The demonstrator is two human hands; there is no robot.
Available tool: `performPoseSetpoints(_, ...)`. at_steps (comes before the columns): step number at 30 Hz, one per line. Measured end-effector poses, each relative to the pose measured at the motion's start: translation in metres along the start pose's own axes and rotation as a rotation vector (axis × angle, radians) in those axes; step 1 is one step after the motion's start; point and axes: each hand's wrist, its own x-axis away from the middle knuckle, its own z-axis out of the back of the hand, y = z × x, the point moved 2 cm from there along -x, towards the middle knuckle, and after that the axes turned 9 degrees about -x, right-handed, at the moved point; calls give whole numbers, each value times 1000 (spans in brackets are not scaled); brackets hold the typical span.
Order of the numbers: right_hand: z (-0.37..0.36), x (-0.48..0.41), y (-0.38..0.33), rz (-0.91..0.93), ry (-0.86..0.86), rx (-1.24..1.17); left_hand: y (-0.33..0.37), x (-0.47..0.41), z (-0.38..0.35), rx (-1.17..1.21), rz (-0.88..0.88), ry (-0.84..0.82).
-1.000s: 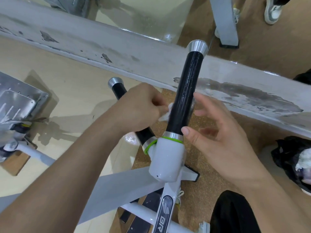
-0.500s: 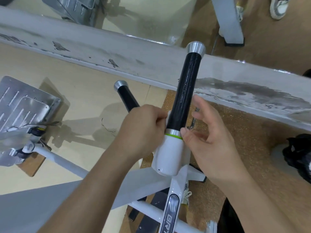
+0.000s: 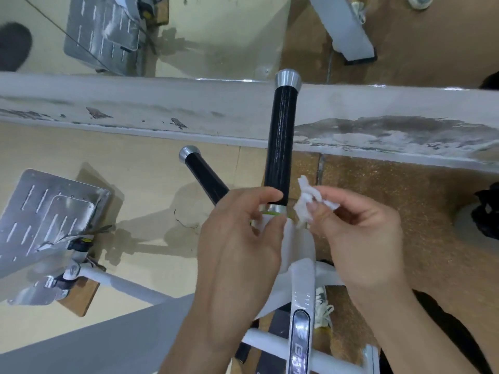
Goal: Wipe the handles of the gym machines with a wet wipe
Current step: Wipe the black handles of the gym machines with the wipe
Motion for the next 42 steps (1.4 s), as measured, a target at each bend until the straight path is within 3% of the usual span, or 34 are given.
performPoseSetpoints(2, -7, 7, 12, 14, -48, 7, -2, -3, -5, -169, -74, 32)
performPoseSetpoints(6, -9, 2, 19, -35, -71, 20, -1, -8, -8, -145, -16, 11)
performPoseSetpoints(13, -29, -32, 17, -142, 147, -326, 7, -15, -14, -242, -15, 18)
performPoseSetpoints(20, -6, -9, 13, -186, -83, -238, 11, -13, -28, -266, -49, 135)
performPoseSetpoints(23, -15, -20, 17, -323, -4, -403, 11, -11, -34, -241, -27, 205)
performPoseSetpoints(28, -35, -43, 15, -278, 166, -596, 11, -12, -27, -397, -64, 193)
performPoseSetpoints(33, -15, -14, 25, -347, 63, -458, 11, -19, -27, -374, -15, 137)
performPoseSetpoints(39, -32, -49, 12, -262, 133, -541, 9, -21, -24, -326, -25, 118)
performPoseSetpoints(42, -23, -42, 17, -347, 18, -430, 9, -23, -24, -321, -49, 127)
